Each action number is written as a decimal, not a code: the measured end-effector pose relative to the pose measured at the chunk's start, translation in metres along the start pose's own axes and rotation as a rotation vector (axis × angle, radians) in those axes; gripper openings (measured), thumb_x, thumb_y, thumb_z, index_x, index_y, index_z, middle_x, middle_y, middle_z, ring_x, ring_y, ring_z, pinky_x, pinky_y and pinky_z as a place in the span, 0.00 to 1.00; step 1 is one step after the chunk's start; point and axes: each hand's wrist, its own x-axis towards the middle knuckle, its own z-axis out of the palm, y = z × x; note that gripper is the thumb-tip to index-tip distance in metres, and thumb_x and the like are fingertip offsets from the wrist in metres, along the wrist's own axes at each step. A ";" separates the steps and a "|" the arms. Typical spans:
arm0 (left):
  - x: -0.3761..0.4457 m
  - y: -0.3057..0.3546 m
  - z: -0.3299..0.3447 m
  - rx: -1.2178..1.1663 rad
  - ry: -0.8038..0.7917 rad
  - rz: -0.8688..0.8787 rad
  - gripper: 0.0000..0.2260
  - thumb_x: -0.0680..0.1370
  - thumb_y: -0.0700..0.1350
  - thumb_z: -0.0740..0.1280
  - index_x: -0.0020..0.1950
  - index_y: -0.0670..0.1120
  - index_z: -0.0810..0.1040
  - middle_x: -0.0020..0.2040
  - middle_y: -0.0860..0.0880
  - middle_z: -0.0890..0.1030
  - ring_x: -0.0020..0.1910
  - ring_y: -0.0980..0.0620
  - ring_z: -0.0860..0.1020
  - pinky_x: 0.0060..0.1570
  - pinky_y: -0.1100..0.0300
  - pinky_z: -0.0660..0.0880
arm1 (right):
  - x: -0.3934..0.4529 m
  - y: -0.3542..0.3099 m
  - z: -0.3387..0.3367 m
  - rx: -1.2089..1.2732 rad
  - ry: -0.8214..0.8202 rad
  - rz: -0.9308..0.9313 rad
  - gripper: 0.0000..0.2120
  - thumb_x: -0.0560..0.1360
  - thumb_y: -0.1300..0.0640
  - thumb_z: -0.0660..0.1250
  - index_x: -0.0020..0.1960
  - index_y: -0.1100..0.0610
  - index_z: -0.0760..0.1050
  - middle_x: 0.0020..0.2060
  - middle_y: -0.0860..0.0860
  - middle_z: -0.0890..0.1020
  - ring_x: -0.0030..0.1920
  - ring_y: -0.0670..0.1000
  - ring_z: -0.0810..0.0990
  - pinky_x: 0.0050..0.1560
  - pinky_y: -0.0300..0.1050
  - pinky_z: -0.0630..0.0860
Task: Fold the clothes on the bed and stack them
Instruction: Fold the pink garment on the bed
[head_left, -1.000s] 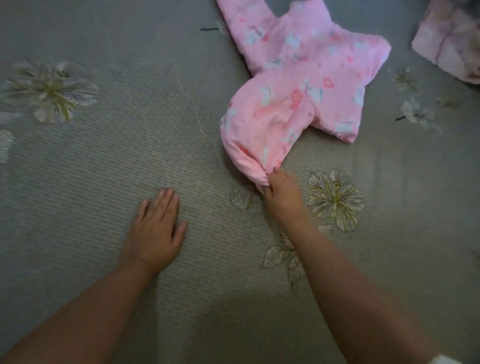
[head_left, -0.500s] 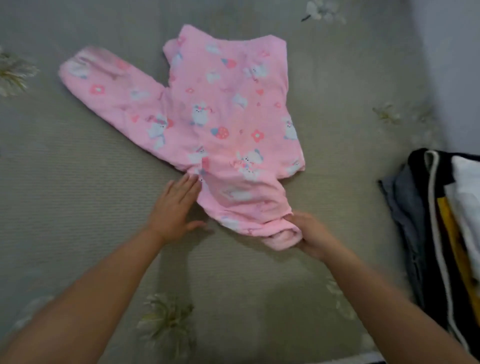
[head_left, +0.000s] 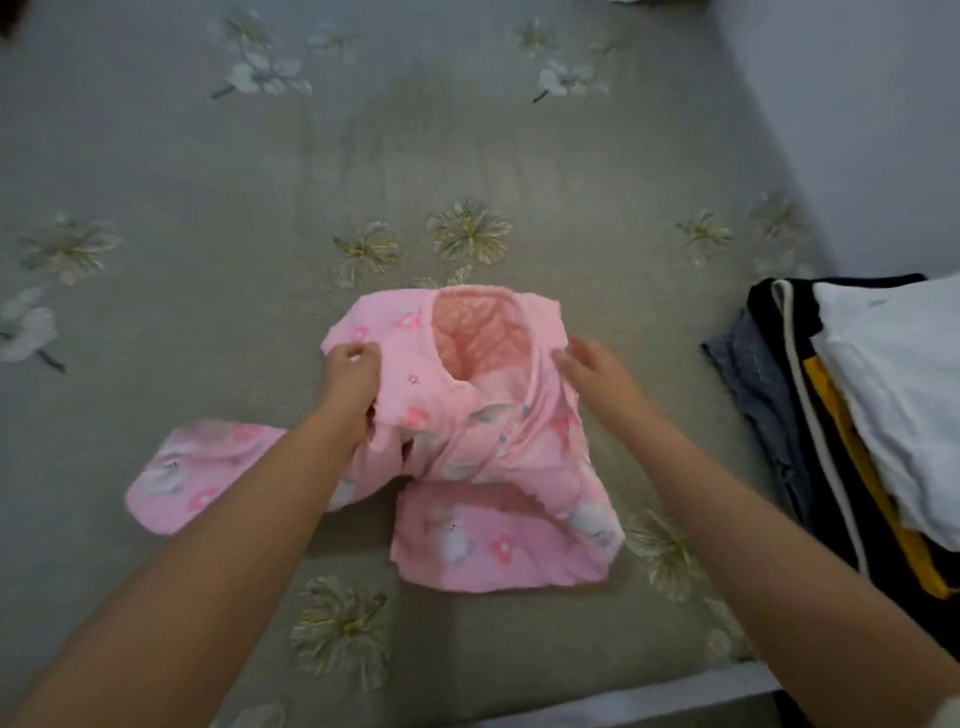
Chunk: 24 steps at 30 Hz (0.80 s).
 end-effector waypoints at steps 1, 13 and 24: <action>0.001 -0.007 -0.005 0.038 0.037 0.000 0.17 0.80 0.44 0.58 0.67 0.41 0.66 0.55 0.39 0.76 0.42 0.47 0.74 0.40 0.61 0.71 | -0.014 0.015 0.012 -0.091 -0.089 -0.002 0.25 0.76 0.53 0.64 0.68 0.64 0.64 0.57 0.55 0.72 0.58 0.50 0.70 0.55 0.40 0.64; -0.070 -0.129 -0.043 0.682 -0.014 0.233 0.12 0.76 0.52 0.63 0.47 0.44 0.67 0.38 0.54 0.73 0.45 0.43 0.77 0.35 0.58 0.65 | -0.091 0.084 0.094 -0.139 -0.023 0.242 0.17 0.79 0.53 0.58 0.50 0.69 0.73 0.48 0.66 0.79 0.49 0.60 0.76 0.36 0.43 0.58; -0.103 -0.129 -0.037 0.718 -0.057 0.610 0.09 0.74 0.37 0.66 0.53 0.35 0.76 0.45 0.37 0.80 0.44 0.40 0.77 0.38 0.56 0.66 | -0.121 0.098 0.060 -0.012 -0.298 0.140 0.27 0.72 0.59 0.68 0.68 0.59 0.63 0.55 0.50 0.73 0.56 0.48 0.71 0.47 0.32 0.65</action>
